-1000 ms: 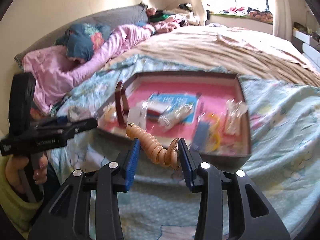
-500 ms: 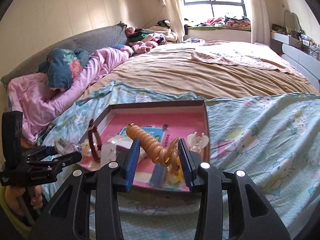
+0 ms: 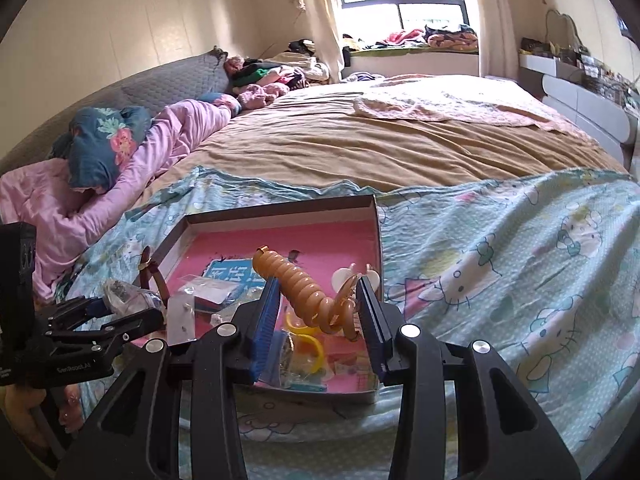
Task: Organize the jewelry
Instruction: 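Carry the grey bag with the left tool while the right tool carries the hair tie over the tray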
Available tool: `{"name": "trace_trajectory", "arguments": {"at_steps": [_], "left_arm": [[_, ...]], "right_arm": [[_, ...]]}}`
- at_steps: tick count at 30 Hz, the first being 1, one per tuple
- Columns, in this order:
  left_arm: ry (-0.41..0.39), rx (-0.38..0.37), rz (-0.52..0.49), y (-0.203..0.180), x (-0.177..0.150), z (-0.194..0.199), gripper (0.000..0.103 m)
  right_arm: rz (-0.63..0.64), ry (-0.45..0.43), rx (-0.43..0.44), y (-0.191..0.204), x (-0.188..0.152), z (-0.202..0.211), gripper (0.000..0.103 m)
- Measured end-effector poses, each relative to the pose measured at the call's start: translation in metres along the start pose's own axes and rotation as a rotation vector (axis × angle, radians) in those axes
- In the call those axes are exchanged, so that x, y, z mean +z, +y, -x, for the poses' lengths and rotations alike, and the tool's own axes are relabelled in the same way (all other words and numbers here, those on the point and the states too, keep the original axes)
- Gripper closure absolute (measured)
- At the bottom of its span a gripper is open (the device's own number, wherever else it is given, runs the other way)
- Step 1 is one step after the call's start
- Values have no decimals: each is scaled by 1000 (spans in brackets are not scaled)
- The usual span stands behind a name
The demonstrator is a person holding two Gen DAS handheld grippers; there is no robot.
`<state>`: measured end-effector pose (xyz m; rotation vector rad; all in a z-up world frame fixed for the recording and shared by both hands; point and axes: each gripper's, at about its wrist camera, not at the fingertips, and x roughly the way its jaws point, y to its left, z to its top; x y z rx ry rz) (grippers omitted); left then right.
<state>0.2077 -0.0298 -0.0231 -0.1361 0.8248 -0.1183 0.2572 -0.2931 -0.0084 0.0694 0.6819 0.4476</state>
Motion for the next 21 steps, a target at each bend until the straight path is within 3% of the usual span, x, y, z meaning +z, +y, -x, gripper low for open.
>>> {"name": "trace_trajectory", "arguments": {"at_steps": [21], "left_arm": [[26,-50,-31,-10,-6,-25,37]], "right_arm": [[-19,67,-74,2,-12,-23,65]]}}
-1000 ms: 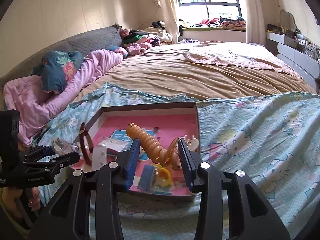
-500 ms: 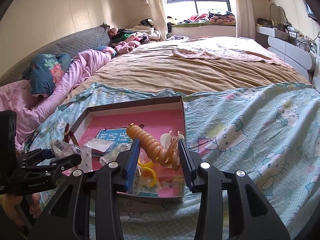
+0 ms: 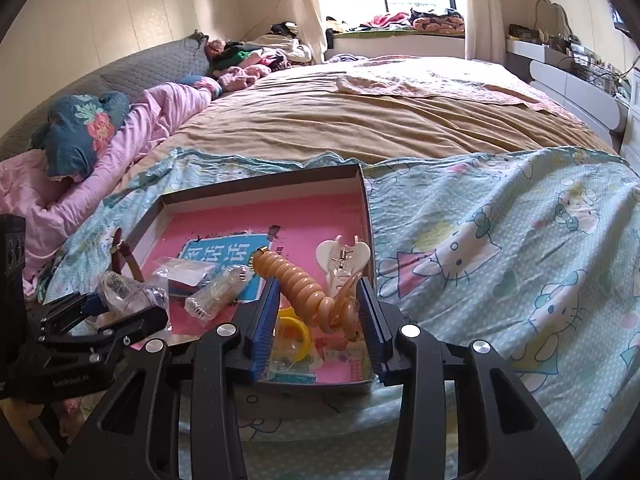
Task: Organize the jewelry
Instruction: 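Carry the grey bag with the left tool while the right tool carries the hair tie over the tray, then open the left tool releasing the grey bag while the right tool releases the hair tie into the tray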
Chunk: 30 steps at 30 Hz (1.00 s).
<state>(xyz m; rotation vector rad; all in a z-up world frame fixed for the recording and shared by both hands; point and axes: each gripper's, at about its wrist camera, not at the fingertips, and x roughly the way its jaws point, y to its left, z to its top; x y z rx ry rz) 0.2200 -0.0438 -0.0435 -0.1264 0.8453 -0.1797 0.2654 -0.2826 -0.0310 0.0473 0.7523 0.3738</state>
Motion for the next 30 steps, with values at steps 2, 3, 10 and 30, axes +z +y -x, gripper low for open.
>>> {"name": "trace_trajectory", "arguments": {"at_steps": [2,3,10,30], "left_arm": [[1,-6,-5,-1,-1,-2,37],[1,-7,-7,-2,-1,-4,37],[14,-11,-6,2,-1,-12,37],[16,-5,9,10,-2,-16,36]], "right_arm": [[-13,10,-1,0,0,-4,65],[-18,14,-2,0,0,-6,65],[-20,26,-26,5,4,-18,65],[-49,58,-22,6,0,-24,58]]}}
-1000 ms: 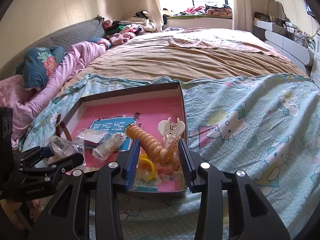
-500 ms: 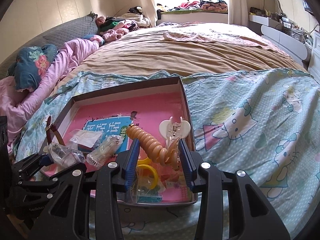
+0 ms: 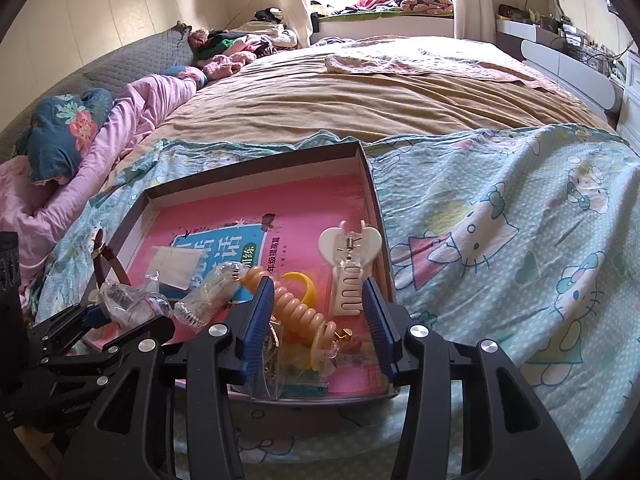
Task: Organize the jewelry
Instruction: 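Open the left tool releasing the grey bag while the right tool releases the hair tie into the tray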
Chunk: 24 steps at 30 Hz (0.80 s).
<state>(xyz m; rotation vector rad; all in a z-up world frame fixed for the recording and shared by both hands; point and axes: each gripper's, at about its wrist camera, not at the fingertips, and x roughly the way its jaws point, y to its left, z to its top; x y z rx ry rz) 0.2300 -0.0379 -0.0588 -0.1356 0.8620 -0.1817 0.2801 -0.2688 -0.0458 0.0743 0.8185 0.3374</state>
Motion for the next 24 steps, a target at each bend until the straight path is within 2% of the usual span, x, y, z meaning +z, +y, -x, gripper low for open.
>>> {"name": "trace_trajectory", "arguments": {"at_steps": [7,11,24], "left_arm": [[-4,10,7,2,1,2,34],[-12,15,6,2,2,5,33],[-84,38,16,0,7,46,22]], "right_arm": [[-24,-19,1,-5,-1,12,47],[-32,-29,1,-7,-2,19,45],[-23,-117,27,-7,-1,69,28]]}}
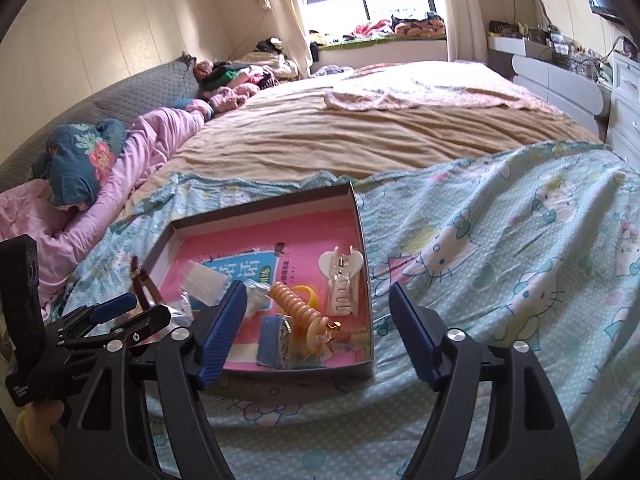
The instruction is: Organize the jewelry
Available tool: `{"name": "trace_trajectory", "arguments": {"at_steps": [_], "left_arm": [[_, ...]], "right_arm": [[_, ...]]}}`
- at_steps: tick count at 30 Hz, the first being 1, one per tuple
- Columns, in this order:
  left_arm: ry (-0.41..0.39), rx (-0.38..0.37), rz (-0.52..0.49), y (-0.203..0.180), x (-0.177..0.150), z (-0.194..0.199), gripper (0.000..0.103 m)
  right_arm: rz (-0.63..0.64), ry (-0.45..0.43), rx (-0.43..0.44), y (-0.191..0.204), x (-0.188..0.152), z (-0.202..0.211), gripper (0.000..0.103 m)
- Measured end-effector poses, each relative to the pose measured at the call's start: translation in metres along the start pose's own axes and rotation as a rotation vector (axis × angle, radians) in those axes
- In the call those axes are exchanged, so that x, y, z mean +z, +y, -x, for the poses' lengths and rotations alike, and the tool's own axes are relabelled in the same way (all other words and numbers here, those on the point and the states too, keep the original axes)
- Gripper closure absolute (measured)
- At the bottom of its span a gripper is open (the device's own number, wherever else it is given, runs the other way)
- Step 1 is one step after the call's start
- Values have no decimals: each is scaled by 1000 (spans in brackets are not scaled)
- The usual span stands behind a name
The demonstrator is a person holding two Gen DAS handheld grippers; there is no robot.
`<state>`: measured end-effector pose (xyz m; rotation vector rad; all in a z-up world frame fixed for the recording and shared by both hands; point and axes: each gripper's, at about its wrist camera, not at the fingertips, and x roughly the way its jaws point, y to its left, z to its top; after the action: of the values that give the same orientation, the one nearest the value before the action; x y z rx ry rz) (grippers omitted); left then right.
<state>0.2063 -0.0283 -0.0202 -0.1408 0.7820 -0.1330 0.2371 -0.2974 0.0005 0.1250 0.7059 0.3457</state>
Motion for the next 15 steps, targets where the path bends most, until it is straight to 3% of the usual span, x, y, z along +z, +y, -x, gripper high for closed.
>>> {"name": "trace_trajectory", "arguments": {"at_steps": [8,15], "left_arm": [[-46,14,-2,-5,-1,38,10],[-67,36,-18,-11,-11,66,10]], "right_arm": [[27,-76,22,8,-1,40,17],[83,-128,20,19,-11,71,9]]}}
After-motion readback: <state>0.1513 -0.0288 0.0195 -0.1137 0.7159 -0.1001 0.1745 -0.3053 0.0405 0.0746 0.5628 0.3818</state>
